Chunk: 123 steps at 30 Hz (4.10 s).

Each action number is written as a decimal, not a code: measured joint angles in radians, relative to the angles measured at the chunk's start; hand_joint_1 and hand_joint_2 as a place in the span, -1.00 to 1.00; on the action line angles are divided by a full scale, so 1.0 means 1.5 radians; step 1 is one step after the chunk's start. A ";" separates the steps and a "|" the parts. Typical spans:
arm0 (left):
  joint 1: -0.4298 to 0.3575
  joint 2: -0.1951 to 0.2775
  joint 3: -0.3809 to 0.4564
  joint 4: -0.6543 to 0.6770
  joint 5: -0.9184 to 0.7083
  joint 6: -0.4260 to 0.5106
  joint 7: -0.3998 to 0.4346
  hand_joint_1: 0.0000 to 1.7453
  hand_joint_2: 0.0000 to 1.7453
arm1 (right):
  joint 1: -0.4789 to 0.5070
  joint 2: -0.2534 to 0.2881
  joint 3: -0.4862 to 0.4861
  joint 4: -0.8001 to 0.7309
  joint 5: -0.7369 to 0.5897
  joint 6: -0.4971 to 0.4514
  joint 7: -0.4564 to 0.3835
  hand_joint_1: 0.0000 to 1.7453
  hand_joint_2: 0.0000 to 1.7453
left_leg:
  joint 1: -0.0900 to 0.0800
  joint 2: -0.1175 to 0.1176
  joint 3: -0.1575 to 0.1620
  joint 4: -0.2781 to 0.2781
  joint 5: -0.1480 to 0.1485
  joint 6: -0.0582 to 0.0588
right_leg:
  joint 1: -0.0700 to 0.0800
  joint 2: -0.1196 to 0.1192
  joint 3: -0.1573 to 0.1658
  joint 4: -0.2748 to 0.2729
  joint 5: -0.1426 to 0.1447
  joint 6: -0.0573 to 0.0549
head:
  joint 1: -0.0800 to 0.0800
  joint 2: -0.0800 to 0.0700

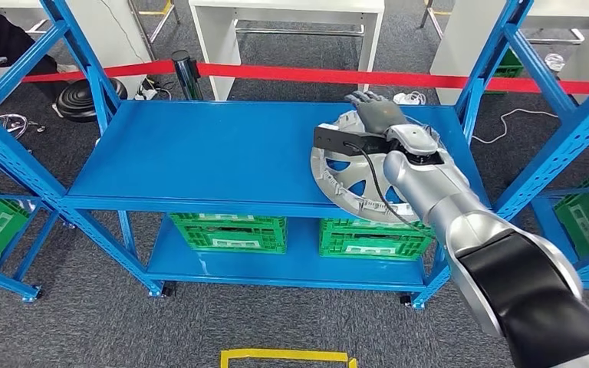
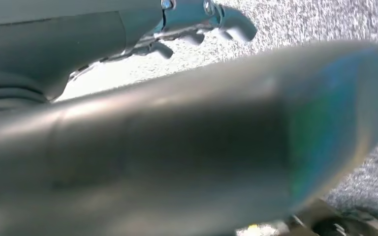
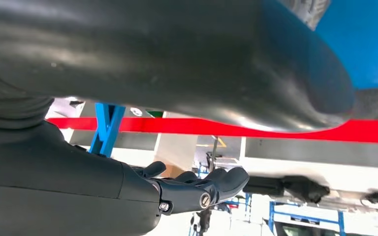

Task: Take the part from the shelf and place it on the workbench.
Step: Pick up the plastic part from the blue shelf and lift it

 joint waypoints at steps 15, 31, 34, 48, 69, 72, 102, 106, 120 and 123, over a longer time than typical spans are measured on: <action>0.007 -0.004 0.006 0.002 0.000 0.007 0.001 -1.00 -1.00 | 0.069 -0.004 0.009 0.001 -0.026 -0.016 0.019 -1.00 -1.00 | -0.006 -0.004 0.015 -0.153 0.146 0.029 | 0.003 0.000 0.029 0.000 -0.038 0.017 | 0.001 0.000; 0.007 -0.005 0.014 0.002 0.000 0.015 0.005 -1.00 -1.00 | 0.173 -0.003 0.013 -0.048 -0.062 -0.042 0.103 -1.00 1.00 | -0.005 -0.003 0.018 -0.154 0.145 0.029 | 0.001 -0.001 0.030 0.001 -0.039 0.023 | 0.001 0.000; 0.007 -0.005 0.015 0.002 0.000 0.016 0.005 -1.00 -1.00 | 0.183 -0.003 0.014 -0.057 -0.063 -0.045 0.109 -1.00 1.00 | -0.005 -0.003 0.018 -0.154 0.145 0.028 | 0.001 -0.001 0.030 0.001 -0.039 0.023 | 0.001 0.000; 0.007 -0.005 0.015 0.002 -0.005 0.018 0.017 -1.00 -1.00 | 0.225 -0.004 0.014 -0.114 -0.070 -0.047 0.133 -1.00 1.00 | -0.005 -0.003 0.020 -0.154 0.145 0.028 | 0.001 -0.001 0.031 0.001 -0.040 0.022 | 0.001 0.000; 0.007 -0.005 0.015 0.001 -0.011 0.018 0.019 -1.00 -1.00 | 0.250 -0.004 0.014 -0.138 -0.070 -0.034 0.156 0.90 1.00 | -0.005 0.000 0.024 -0.155 0.145 0.027 | 0.001 0.001 0.033 0.001 -0.040 0.022 | 0.001 0.000; 0.007 -0.005 0.015 0.001 -0.012 0.018 0.019 -1.00 -1.00 | 0.252 -0.005 0.014 -0.138 -0.069 -0.037 0.157 1.00 1.00 | -0.005 0.000 0.024 -0.155 0.144 0.027 | 0.001 0.002 0.033 0.001 -0.040 0.022 | 0.001 0.000; 0.004 -0.005 0.015 0.001 -0.023 0.018 0.023 -1.00 -1.00 | 0.302 -0.008 -0.005 -0.208 -0.087 -0.072 0.122 1.00 1.00 | -0.005 0.000 0.030 -0.158 0.142 0.023 | 0.001 0.002 0.038 0.001 -0.044 0.019 | 0.001 0.000; 0.004 -0.005 0.015 0.001 -0.023 0.018 0.023 -1.00 -1.00 | 0.307 -0.008 -0.007 -0.215 -0.087 -0.072 0.122 1.00 1.00 | -0.005 0.000 0.030 -0.158 0.142 0.023 | 0.001 0.002 0.038 0.001 -0.044 0.019 | 0.001 0.000; 0.004 -0.005 0.015 0.001 -0.023 0.017 0.023 -1.00 -1.00 | 0.311 -0.008 -0.008 -0.222 -0.087 -0.073 0.120 1.00 1.00 | -0.005 0.000 0.030 -0.158 0.142 0.023 | 0.001 0.002 0.038 0.001 -0.044 0.019 | 0.001 0.000; 0.005 -0.005 0.015 0.001 -0.023 0.018 0.022 -1.00 -1.00 | 0.316 -0.008 -0.008 -0.241 -0.090 -0.082 0.106 1.00 1.00 | -0.005 0.000 0.029 -0.158 0.142 0.023 | 0.001 0.002 0.038 0.001 -0.044 0.019 | 0.001 0.000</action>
